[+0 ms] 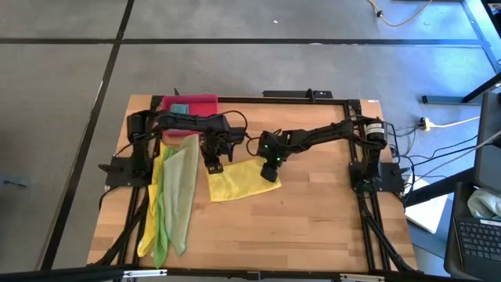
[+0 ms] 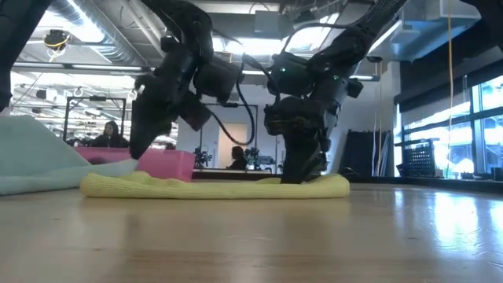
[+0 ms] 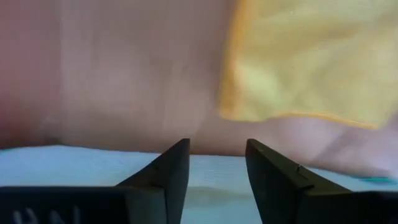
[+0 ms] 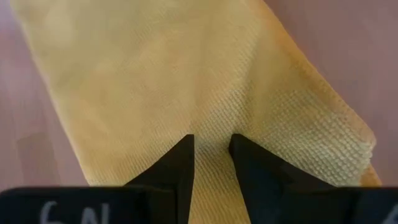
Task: Fold microfiber towels
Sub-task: Fold the right yellow microfiber towel on the table
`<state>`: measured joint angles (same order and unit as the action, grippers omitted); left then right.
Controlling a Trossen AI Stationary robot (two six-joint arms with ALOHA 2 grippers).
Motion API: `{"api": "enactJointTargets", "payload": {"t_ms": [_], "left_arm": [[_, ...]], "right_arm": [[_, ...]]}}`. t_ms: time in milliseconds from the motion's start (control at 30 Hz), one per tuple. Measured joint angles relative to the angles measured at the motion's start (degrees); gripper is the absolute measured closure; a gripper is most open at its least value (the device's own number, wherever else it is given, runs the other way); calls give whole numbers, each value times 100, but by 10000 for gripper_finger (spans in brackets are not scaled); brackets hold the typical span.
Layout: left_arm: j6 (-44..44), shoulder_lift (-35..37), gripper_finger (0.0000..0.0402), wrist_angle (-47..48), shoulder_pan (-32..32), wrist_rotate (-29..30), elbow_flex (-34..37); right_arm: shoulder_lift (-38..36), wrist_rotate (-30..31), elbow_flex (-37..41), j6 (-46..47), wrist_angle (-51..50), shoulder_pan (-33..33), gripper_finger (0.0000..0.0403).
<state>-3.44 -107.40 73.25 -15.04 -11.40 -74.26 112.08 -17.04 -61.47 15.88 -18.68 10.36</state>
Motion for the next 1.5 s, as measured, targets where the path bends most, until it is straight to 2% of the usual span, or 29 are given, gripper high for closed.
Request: {"api": "enactJointTargets", "payload": {"t_ms": [100, 267, 367, 467, 533, 633, 900, 1267, 1500], "left_arm": [[-429, 274, 256, -466, 160, -292, 0], [-846, 381, 257, -1823, 636, -287, 6], [-1061, 213, 257, -2395, 879, -207, -2], [-1078, -40, 257, -2406, 1033, 24, 0], [-970, -196, 257, -2347, 1084, 189, 0], [-953, -400, 257, -2366, 1098, 409, 0], [-964, -542, 257, -2466, 1094, 357, -7], [-837, -512, 257, -2324, 979, 108, 4], [-667, -151, 257, -1920, 681, 372, 15]], "right_arm": [[-19, 87, -11, 333, -238, 9, 286], [-96, 170, -17, 747, -550, 9, 286], [-275, 422, 18, 810, -820, 5, 286], [-499, 913, 46, 694, -1260, 7, 286], [-582, 1029, 70, 445, -1414, 11, 286], [-672, 830, 222, 227, -1467, 16, 286], [-882, 70, 835, 470, -1512, -50, 286], [-1176, 266, 791, 599, -1442, -76, 286], [-1753, 344, 796, 482, -1690, -67, 284]]}}
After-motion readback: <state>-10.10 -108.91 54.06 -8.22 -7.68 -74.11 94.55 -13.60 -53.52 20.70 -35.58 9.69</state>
